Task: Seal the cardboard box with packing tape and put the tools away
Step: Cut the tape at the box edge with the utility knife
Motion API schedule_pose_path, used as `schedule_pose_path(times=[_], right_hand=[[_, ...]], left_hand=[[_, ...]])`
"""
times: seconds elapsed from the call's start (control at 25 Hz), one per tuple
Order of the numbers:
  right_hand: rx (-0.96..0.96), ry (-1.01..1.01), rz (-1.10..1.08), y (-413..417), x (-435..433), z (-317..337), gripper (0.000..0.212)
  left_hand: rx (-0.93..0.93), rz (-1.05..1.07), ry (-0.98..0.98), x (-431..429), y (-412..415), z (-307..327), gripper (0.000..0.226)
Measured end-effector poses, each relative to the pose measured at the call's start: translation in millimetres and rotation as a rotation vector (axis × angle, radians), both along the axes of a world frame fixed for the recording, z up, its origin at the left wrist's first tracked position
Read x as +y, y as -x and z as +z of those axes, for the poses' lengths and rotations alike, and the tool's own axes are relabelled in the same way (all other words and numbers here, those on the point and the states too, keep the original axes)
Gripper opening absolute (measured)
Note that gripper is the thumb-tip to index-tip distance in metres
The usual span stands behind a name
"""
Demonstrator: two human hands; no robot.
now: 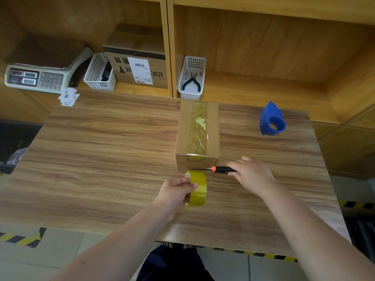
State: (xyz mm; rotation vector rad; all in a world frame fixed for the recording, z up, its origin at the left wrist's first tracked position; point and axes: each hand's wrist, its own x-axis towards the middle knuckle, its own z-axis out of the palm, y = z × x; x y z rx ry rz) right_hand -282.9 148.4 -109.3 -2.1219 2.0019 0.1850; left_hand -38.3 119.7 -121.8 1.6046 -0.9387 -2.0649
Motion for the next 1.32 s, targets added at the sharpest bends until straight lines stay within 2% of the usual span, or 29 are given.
schedule_pose_path(times=[0.16,0.24,0.32,0.4,0.56,0.8,0.96,1.16,1.32], right_hand=[[-0.09,-0.03,-0.159,5.7,20.7,-8.5,0.027],[-0.177,-0.056,-0.262,-2.2,32.3,-18.4,0.028],[-0.361,-0.06,-0.39,-13.4,41.5,-29.7,0.023],[-0.461,-0.059,-0.461,-22.6,47.7,-40.2,0.018],[-0.446,-0.079,-0.493,-32.1,57.9,-53.7,0.014],[-0.423,-0.043,-0.593,-35.5,57.5,-66.2,0.018],[-0.47,-0.089,-0.685,-40.2,54.7,-79.2,0.024],[-0.597,-0.071,-0.822,-38.2,54.2,-98.2,0.023],[-0.532,-0.115,-0.835,-46.0,55.8,-108.9,0.016]], left_hand=[[-0.104,-0.041,0.034,2.8,-12.0,-7.6,0.041],[-0.203,-0.086,0.093,2.7,-16.4,-12.4,0.031],[-0.287,-0.164,0.175,1.0,-17.5,-18.0,0.022],[-0.363,-0.265,0.275,1.0,-16.5,-20.5,0.023],[-0.432,-0.371,0.409,4.5,-20.2,-30.9,0.025],[-0.51,-0.504,0.556,3.3,-20.4,-35.1,0.017],[-0.684,-0.796,0.747,-4.8,-28.7,-46.8,0.005],[-0.876,-1.046,0.88,-10.3,-42.7,-61.5,0.033],[-0.916,-1.2,0.931,-11.8,-42.8,-71.6,0.045]])
